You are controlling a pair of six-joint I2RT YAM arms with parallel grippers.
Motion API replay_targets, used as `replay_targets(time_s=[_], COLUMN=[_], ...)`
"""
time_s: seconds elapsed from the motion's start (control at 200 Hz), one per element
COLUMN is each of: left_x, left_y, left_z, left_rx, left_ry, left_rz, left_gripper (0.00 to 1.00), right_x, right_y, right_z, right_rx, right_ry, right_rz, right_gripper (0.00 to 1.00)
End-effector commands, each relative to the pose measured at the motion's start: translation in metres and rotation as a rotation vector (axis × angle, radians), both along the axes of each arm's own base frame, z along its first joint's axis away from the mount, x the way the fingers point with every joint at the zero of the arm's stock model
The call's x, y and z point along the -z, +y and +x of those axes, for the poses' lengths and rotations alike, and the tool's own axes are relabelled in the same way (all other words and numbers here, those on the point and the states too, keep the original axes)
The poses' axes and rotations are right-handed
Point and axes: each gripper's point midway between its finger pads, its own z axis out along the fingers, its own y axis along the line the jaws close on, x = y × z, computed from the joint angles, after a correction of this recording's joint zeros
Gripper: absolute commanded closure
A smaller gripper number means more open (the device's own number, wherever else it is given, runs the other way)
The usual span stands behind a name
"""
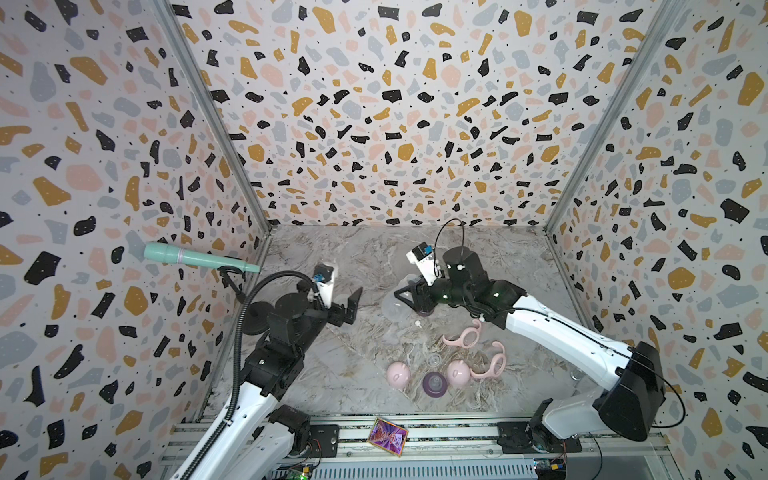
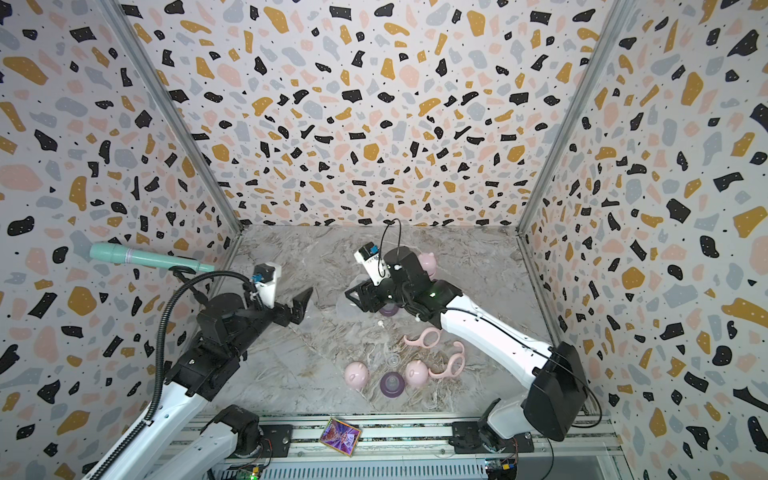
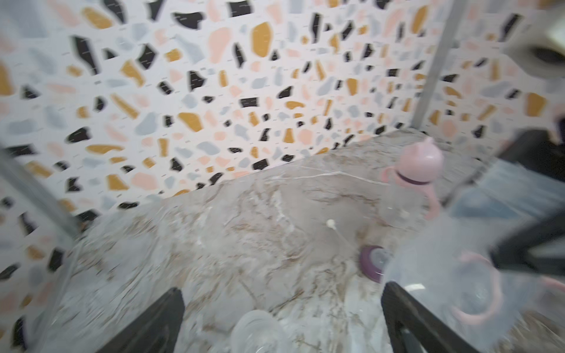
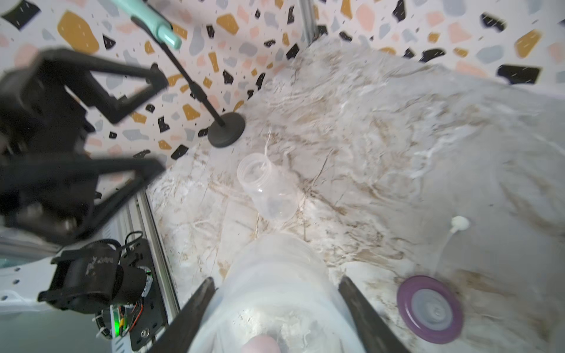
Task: Assemble the baby bottles
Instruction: Pick up the baby bottle from the center of the board.
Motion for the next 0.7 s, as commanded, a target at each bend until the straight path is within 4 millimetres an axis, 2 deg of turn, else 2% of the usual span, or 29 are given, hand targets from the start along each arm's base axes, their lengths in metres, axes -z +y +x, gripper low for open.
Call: replay_targets(time_s=[0.0,0.09,0.205,0.3,0.546,0.691], left_x=[-0.026,-0.027,-0.019,-0.020,-0.019,-0.026], left_y=[-0.042,-0.062,-0.088,-0.094,-0.103,-0.107], left_z=[-0.019,-0.029,-0.044,-0.045,-0.041,-0.047], left_rx=[0.182,0.285,0.459,0.493,0.526,0.563], left_ry=[-0.189,-0.220,-0.208,-0.205,-0.170,-0.177], left_rz=[0.017,0.010,0.023,-0.001,0.001,-0.027], left_gripper=[0.00,0.00,0.00,0.00,0.00,0.02], right_x=[-0.037,-0.061,-0.086,-0.099,-0.114,-0.109], right_y=[-0.014,-0.019,-0.015,-0.009,0.009,0.020], right_z=[0.001,0.000,-0.014,-0.031,-0.076,-0.086], right_rx=[0.021,0.017,-0.042,-0.133,-0.311,-0.356], right_ry=[-0.026,-0.066,-0.087,-0.070,-0.061,-0.043], right_rz=[0.041,0.078,0.160,0.240,0.360,0.357], right_gripper=[0.76,0.77,0.78,0.79,0.80,0.81])
